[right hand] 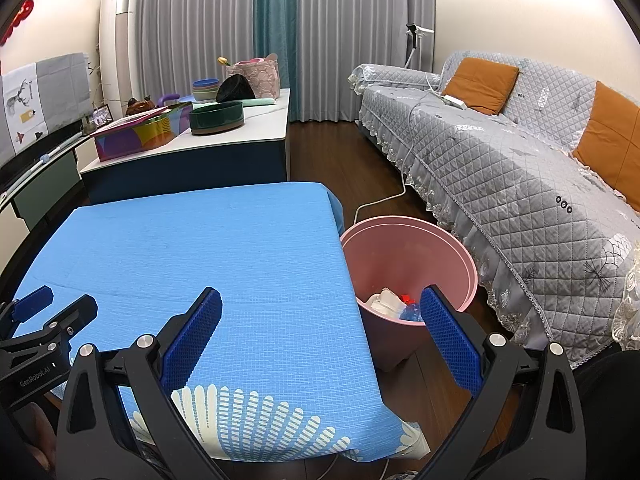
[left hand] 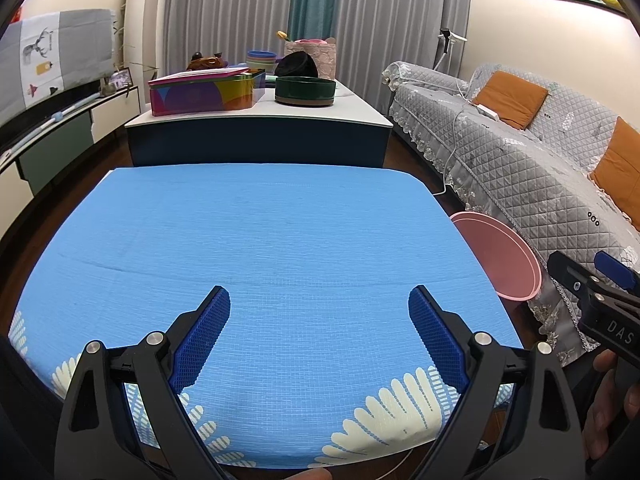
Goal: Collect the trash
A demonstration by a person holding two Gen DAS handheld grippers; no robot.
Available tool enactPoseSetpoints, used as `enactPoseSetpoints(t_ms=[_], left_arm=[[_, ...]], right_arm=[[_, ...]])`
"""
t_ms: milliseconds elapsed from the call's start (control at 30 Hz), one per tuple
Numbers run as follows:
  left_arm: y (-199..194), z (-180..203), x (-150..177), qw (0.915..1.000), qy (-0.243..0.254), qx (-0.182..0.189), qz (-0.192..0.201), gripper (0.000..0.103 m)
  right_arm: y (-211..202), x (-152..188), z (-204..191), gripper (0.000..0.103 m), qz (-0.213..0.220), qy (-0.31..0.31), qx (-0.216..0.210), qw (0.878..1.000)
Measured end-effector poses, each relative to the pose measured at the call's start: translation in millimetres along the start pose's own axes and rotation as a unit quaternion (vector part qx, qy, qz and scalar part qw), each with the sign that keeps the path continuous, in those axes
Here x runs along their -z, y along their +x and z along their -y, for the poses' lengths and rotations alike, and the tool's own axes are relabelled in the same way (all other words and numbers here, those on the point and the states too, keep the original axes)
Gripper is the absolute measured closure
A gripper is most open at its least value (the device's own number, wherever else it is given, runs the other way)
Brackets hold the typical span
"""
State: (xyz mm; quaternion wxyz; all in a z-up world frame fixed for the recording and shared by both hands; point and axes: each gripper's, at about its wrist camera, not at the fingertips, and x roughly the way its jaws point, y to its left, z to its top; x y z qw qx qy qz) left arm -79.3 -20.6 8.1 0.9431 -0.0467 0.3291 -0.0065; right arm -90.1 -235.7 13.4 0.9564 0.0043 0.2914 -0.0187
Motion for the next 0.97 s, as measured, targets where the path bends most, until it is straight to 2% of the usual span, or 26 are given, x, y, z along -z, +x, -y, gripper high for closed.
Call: enactPoseSetpoints(t_ms=[967], left_arm=[[0.6, 2.0, 3.0, 1.0, 0.002, -0.003, -0.002, 0.014]], right_arm=[[0.0, 0.1, -0.1, 0.005, 0.0, 0.0, 0.0, 1.0]])
